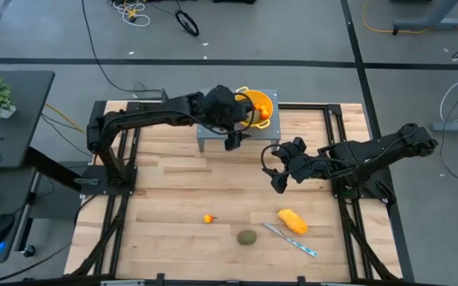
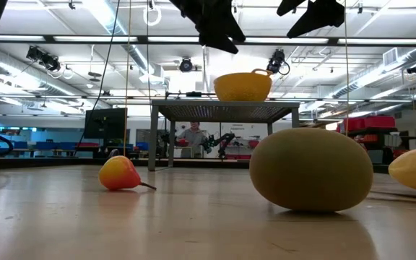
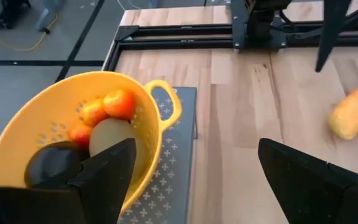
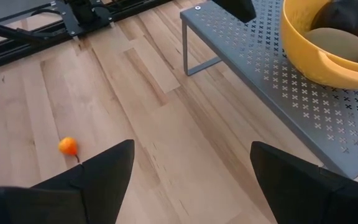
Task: Pick & Place Fruit
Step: Put the peach into the yellow strainer bowl on the shelf
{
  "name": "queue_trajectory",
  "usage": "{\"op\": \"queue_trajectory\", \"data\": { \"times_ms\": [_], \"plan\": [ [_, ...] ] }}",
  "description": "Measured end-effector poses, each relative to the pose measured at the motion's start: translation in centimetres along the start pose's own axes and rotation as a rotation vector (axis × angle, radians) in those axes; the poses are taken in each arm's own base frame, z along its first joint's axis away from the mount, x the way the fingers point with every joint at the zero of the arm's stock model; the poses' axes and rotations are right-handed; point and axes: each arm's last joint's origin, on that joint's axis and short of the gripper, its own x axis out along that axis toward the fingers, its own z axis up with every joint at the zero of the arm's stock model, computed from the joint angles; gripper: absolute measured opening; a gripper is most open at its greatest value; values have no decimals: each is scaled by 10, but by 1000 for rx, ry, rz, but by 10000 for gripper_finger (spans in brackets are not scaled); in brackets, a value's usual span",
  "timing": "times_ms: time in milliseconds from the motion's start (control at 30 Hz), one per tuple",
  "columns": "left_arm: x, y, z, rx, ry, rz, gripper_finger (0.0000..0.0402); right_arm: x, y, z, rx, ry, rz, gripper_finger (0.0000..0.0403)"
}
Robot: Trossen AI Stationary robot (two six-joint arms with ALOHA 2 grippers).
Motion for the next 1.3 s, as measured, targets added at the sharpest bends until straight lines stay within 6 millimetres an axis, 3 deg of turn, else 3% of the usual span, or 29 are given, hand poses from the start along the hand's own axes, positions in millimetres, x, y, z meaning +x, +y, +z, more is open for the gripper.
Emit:
{"op": "queue_trajectory", "data": {
  "times_ms": [300,467,667,967,1300],
  "plan": [
    [2,-1,5,-36,-68,13,347,1,0,0,10,2,-2,332],
    [10,-21,-18,-79,-94,6,347,1,1,0,13,5,3,332],
    [-11,-44,-45,-90,-82,51,347,1,1,0,18,6,6,332],
    [-63,-68,-63,-75,-152,57,347,1,1,0,33,6,5,332],
    [-85,-91,-89,-89,-134,-24,347,1,1,0,36,1,-2,332]
  ]
}}
